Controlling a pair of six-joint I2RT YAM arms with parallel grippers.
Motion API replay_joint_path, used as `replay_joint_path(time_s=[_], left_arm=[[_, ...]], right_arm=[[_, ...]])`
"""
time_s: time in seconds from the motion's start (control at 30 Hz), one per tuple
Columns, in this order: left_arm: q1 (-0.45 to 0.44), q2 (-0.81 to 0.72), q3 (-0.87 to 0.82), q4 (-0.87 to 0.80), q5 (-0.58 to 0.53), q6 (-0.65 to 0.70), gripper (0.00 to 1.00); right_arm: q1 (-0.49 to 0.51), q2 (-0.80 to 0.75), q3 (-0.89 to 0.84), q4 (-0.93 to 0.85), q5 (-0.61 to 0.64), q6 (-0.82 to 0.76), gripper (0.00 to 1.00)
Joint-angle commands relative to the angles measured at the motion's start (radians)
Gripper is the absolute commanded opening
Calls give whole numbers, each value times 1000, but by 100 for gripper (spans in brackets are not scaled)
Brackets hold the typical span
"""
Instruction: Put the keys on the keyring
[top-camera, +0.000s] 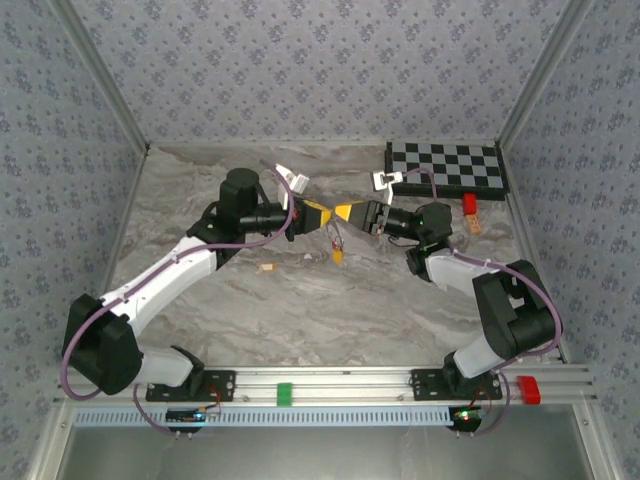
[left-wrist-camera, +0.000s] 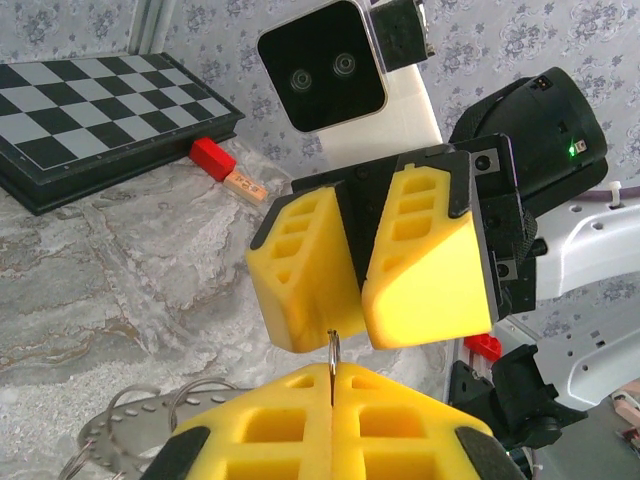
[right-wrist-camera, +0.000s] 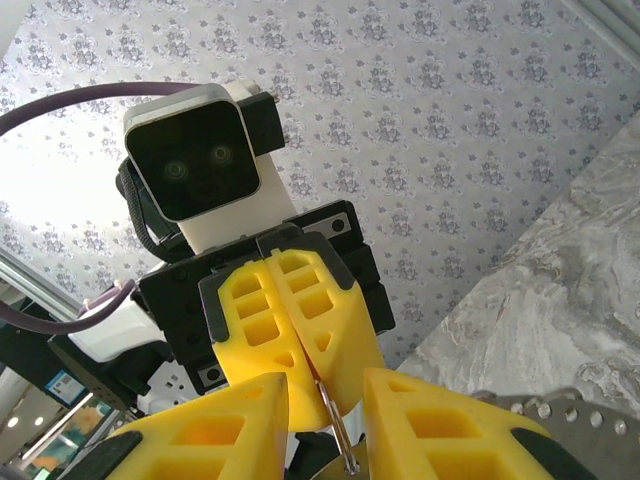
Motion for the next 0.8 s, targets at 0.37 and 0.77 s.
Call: replay_joint_path(time_s=[0.37,0.77], left_arm=[[17,-27,8,49,-15,-3,0],[18,-20,0,42,-11,5,0]], right_arm=[[26,-13,9,48,-39,13,24],[23,-30,12,49,-29,24,17]])
